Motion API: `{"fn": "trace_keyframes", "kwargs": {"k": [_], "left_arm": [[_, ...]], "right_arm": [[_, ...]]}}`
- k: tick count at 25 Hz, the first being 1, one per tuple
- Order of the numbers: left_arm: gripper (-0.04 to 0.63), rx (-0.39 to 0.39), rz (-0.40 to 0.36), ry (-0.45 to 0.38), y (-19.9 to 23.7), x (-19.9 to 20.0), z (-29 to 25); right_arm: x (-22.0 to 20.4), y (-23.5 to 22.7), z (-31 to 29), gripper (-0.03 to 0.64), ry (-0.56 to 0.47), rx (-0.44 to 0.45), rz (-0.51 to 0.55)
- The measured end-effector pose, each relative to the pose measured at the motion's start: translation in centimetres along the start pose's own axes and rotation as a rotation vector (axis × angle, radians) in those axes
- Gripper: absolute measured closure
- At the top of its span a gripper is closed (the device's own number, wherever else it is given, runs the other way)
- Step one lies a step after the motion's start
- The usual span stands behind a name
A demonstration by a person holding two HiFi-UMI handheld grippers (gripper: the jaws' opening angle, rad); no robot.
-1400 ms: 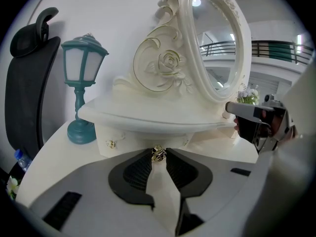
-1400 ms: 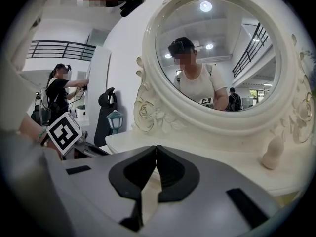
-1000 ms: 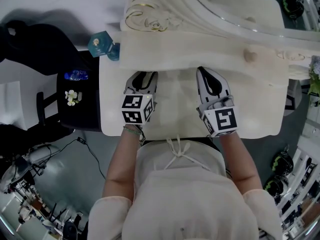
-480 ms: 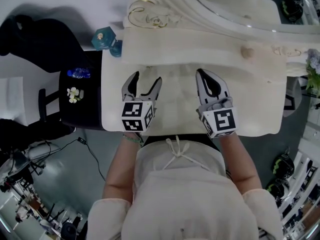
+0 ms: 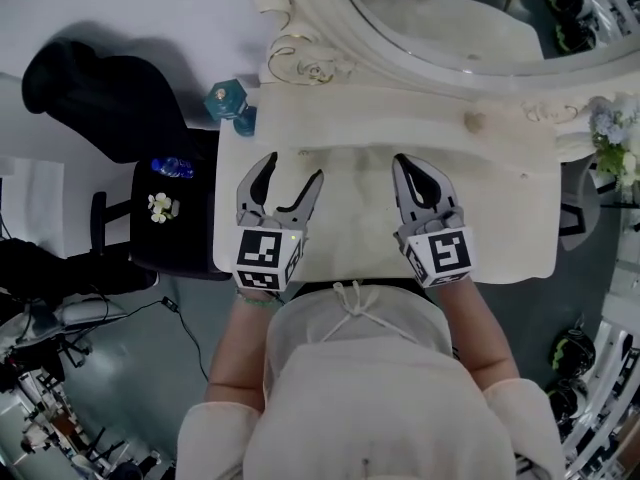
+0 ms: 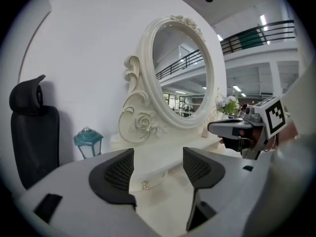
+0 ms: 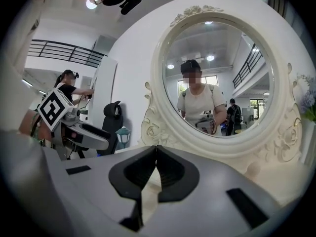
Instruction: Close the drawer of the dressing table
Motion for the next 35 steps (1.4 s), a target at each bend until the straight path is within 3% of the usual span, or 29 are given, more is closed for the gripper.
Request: {"fn": "trace_keyframes", "kwargs": {"k": [3,10,17,22,35], "left_arm": [[0.296,-0.02,-0.018,-0.067,-0.5,2.5,0.9],[0.442,-0.017,-0.03,-0.206,-0.6,7.2,2.8],[0.527,-0.033,-0.039,-0.317,-1.2,10.6,4.8],[0.565,-0.068,-0.057,-0.331,-1.7,11.0,5.7],[0.568,-0.113,-0.044,-0.323,-2.2,10.5,6.1]], "right_arm": [[1.4,-0.3,0.6,0.612,-0.027,-0.007,0.011],[3.7,-0.4,1.7,0.612,-0.071,-0.018,0.061],[5.4,-0.2,2.5,0.614,-0.102,0.019,0.074],[6.1,-0.4,3.1,0.614,-0.101,0.016,0.071],[6.9,0.5,3.6,0.615,-0.11,0.048,0.073]]}}
Point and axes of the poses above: the fingertips, and each gripper's own axes: z backward along the fingers, y to its left, x out of its top, the point moved 5 cm from there along z, backward along the fingers, and after that the axes turned 6 degrees about x, right-handed, at the moved point
